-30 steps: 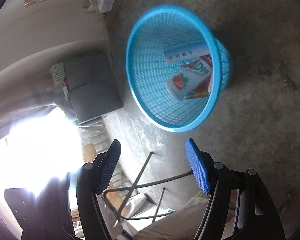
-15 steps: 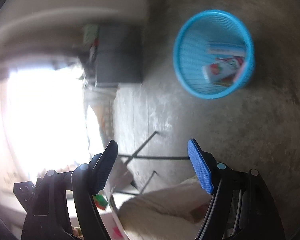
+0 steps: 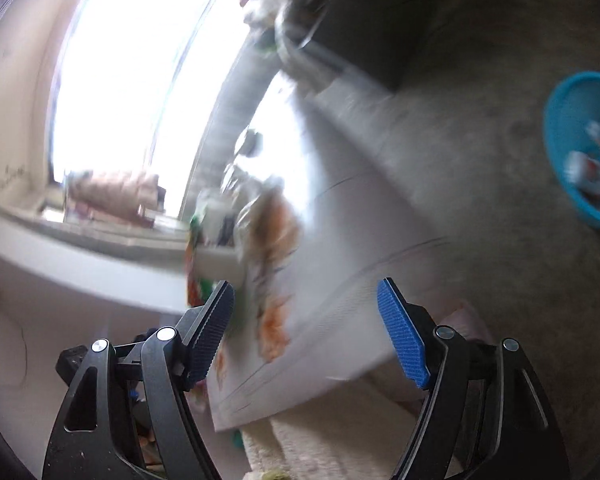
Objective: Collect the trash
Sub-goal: 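Move both grippers back from the wastebasket to the table, then grasp the green-and-red chip bag with the right gripper while the left gripper approaches the paper cup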
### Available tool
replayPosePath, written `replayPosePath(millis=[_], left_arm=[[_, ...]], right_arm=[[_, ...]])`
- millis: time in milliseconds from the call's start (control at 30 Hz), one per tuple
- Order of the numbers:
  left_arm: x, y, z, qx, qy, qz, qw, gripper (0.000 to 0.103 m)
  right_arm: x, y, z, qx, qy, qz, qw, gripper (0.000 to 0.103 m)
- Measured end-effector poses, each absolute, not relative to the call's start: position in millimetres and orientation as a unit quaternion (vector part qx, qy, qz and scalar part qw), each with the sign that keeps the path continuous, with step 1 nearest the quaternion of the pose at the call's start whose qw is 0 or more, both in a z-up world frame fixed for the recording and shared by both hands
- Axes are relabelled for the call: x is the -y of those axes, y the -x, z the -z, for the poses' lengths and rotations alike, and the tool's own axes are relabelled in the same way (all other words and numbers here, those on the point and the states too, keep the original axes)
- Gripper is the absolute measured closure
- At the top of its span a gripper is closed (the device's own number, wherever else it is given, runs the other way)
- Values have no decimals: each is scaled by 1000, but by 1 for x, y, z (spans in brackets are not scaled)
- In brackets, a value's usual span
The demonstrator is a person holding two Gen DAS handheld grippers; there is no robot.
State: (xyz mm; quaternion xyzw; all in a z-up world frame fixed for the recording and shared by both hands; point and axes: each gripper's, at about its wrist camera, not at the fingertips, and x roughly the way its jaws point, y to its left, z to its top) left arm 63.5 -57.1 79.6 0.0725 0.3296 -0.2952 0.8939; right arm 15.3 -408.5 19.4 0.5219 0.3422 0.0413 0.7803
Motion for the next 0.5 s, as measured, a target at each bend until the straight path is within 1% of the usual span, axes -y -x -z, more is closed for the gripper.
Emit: replayPosePath(millis=[167, 233, 367, 500], left_arm=[[38, -71, -58, -285, -145, 213, 923, 15], [35, -79, -47, -280, -176, 188, 925, 15], [16, -89, -39, -295, -146, 192, 925, 15], [-5, -97, -39, -311, -100, 195, 925, 15]], right_arm=[[361, -67, -32, -380, -483, -87, 784, 32], [341, -85, -39, -392, -466, -107, 786, 32], [299, -119, -50, -406, -447, -150, 783, 32], [262, -153, -44, -420, -447, -183, 768, 32]])
